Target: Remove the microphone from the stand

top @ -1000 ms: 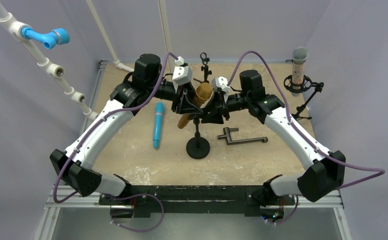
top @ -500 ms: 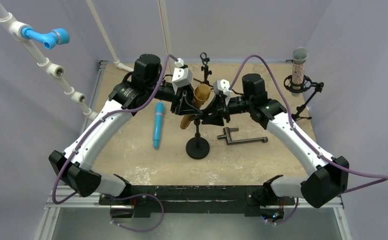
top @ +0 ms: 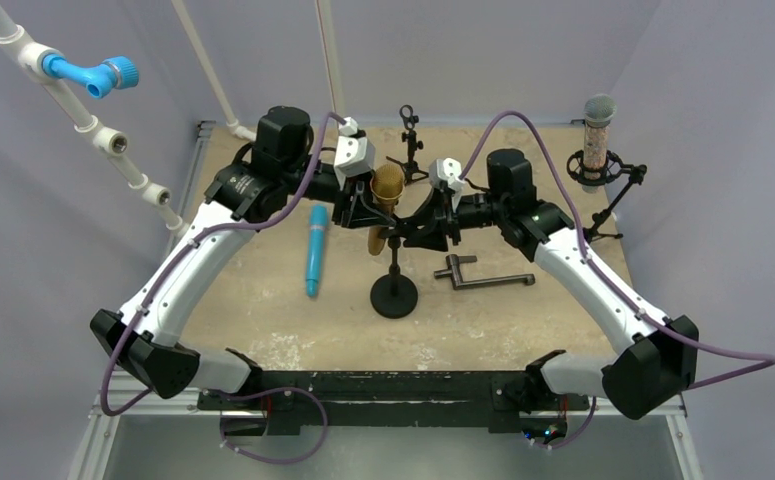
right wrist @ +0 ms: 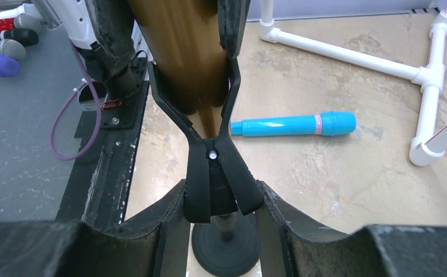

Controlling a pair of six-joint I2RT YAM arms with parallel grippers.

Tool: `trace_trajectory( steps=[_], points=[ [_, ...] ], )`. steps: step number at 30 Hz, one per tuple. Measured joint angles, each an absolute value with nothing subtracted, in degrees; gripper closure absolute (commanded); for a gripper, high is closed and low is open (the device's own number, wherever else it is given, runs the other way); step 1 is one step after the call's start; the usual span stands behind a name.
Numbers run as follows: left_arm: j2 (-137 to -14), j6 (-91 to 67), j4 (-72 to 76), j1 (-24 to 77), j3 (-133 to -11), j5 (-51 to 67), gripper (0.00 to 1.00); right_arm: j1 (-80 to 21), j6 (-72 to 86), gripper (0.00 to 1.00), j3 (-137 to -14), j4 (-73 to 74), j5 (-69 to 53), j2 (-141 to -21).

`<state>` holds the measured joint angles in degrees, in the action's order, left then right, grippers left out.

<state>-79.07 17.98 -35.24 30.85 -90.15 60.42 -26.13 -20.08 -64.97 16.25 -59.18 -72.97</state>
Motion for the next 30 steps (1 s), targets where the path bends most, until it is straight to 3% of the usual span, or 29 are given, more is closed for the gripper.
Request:
trace_trajectory(
  steps=[17, 30],
  points=[
    [-71.2, 18.0, -38.7, 25.7, -90.2, 57.4, 1.0, -24.8, -19.0, 1.0, -63.3, 15.0, -57.9, -71.2],
    [-68.8, 12.1, -40.3, 12.2, -79.7, 41.0, 1.0, -24.6, -18.3, 1.0, -63.3, 15.8, -56.3, -70.4]
  ],
)
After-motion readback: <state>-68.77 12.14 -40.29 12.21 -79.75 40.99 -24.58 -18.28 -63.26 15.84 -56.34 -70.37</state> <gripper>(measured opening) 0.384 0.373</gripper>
